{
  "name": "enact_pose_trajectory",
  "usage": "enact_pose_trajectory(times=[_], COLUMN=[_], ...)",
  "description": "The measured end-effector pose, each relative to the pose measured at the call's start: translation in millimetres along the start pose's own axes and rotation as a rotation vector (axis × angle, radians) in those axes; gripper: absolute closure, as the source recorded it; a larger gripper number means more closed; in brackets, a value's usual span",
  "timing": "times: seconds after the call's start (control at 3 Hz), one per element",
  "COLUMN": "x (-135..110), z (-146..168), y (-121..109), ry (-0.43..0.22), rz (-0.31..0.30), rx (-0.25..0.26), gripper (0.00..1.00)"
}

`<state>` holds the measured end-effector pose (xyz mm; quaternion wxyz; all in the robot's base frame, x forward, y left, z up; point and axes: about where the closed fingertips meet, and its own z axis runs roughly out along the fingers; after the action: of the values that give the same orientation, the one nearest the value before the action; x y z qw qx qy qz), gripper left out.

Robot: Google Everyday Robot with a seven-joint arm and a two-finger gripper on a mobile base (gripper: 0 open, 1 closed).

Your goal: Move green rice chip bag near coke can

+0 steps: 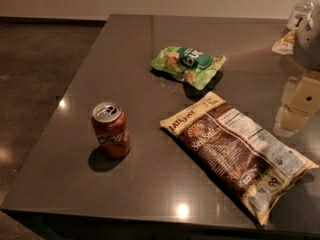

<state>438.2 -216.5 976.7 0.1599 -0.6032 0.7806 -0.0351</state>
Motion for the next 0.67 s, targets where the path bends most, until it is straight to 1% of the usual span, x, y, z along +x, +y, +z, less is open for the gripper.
enact_pose_trajectory(times=[0.33, 0.67], x=[0.0, -20.2], z=[0.0, 6.4], y=[0.0, -5.0], ry=[0.0, -0.027], rz=[0.0, -0.017], rx=[0.0, -0.027], gripper=[0.0, 0.0])
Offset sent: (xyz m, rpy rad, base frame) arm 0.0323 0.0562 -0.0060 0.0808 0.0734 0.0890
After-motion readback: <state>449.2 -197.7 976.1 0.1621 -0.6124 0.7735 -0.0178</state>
